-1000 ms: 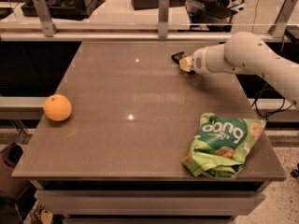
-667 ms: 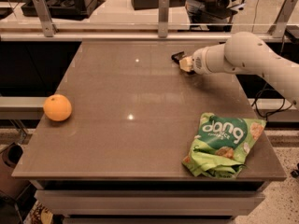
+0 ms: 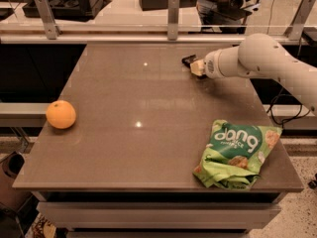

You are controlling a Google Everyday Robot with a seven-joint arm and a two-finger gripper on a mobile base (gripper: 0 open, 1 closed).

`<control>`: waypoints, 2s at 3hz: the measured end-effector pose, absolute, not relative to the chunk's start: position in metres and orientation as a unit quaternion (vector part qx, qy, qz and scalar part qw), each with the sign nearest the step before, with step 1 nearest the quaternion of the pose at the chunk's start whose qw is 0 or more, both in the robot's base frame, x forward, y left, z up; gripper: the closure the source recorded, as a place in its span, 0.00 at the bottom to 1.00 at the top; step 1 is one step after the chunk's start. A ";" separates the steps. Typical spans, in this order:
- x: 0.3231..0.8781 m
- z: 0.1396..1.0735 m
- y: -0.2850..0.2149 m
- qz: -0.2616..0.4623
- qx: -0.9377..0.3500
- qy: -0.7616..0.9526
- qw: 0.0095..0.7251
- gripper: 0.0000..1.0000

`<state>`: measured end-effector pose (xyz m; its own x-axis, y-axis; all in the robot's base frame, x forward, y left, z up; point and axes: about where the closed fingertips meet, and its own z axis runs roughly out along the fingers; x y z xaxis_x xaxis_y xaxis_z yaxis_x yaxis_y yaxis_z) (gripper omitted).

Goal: Move rxbar chocolate near orange

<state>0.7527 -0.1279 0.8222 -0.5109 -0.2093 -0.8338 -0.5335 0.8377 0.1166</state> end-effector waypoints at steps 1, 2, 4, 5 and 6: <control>0.753 0.822 -0.128 0.183 -0.219 0.850 0.444 1.00; 0.753 0.822 -0.128 0.183 -0.219 0.850 0.444 1.00; 0.753 0.823 -0.128 0.183 -0.219 0.850 0.444 1.00; 0.753 0.823 -0.128 0.182 -0.219 0.850 0.444 1.00; 0.753 0.823 -0.128 0.183 -0.219 0.850 0.444 1.00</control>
Offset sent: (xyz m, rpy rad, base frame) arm 0.0069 -0.0016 0.0525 -0.0587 -0.0980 -0.0269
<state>0.7528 -0.1276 0.8228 -0.5103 -0.2096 -0.8341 -0.5337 0.8377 0.1160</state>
